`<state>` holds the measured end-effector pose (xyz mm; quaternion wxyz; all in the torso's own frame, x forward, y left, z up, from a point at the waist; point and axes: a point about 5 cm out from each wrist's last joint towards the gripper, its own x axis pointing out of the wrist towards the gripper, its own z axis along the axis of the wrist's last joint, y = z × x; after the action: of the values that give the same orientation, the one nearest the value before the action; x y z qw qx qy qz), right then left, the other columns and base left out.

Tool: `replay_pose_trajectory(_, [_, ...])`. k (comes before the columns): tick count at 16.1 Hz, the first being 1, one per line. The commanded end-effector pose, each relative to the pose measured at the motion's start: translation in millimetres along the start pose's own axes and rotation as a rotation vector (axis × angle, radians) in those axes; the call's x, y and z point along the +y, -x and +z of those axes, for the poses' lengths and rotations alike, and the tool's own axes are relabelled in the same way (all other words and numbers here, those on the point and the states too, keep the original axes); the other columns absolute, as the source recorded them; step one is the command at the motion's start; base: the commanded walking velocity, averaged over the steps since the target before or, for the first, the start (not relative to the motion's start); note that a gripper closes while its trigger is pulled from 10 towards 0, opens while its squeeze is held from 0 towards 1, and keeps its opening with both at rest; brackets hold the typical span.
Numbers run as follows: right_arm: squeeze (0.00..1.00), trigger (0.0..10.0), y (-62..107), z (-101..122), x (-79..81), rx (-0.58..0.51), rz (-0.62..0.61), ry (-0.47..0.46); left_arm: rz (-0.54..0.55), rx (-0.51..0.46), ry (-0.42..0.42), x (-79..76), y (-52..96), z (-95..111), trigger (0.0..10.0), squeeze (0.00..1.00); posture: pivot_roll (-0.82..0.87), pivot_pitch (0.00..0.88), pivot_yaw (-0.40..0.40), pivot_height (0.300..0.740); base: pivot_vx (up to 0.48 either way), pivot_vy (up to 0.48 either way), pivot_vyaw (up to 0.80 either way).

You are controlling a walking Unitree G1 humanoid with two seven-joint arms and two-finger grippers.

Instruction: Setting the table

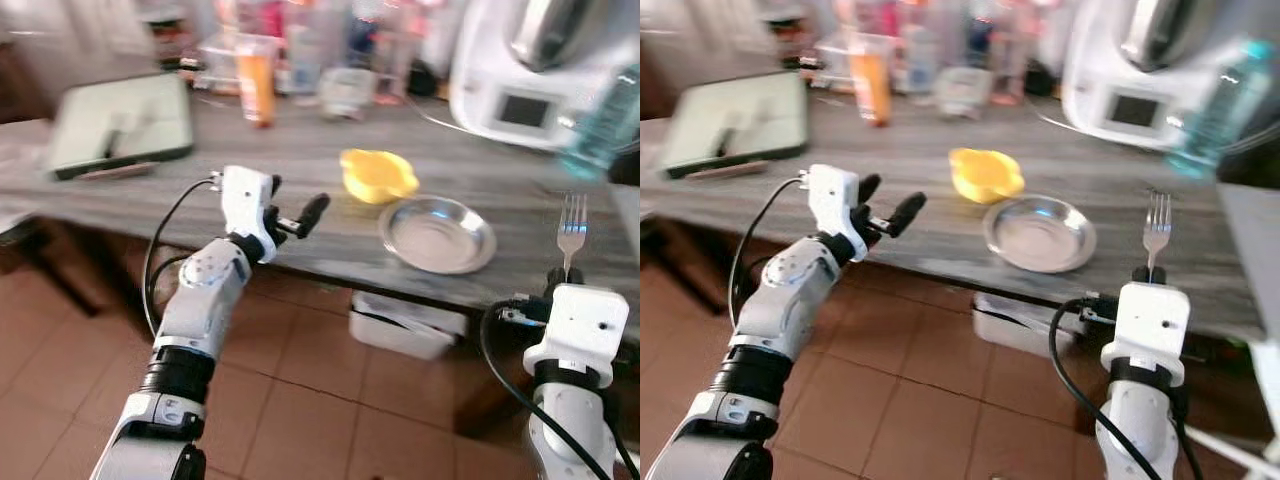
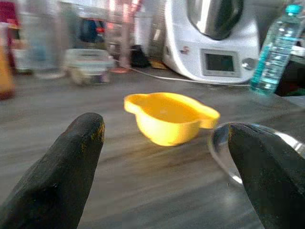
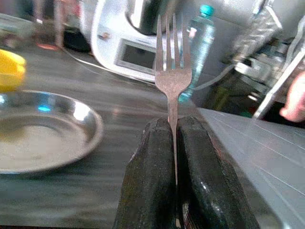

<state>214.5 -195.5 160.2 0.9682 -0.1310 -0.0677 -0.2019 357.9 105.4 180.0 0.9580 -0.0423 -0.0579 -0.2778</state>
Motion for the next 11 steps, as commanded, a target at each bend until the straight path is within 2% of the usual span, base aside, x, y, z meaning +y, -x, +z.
replay_pose_trajectory(1, [0.00,10.0,0.0,5,-1.5,-0.019,0.000,-0.002,0.001,-0.015,-0.006,3.9,1.5,6,10.0,0.00,0.01,0.090,0.027,0.740,0.000,0.000,-0.76])
replay_pose_trajectory(5, [0.00,10.0,3.3,4,-3.1,-0.013,-0.006,0.003,-0.001,0.009,-0.021,0.4,15.2,-8,10.0,0.00,0.00,0.100,0.033,0.740,0.000,0.000,-0.77])
replay_pose_trajectory(11, [0.00,10.0,4.0,3,-1.4,-0.007,0.009,0.006,0.005,0.003,0.003,-9.1,20.1,-12,10.0,0.00,0.00,0.100,0.038,0.740,0.000,0.000,-0.77])
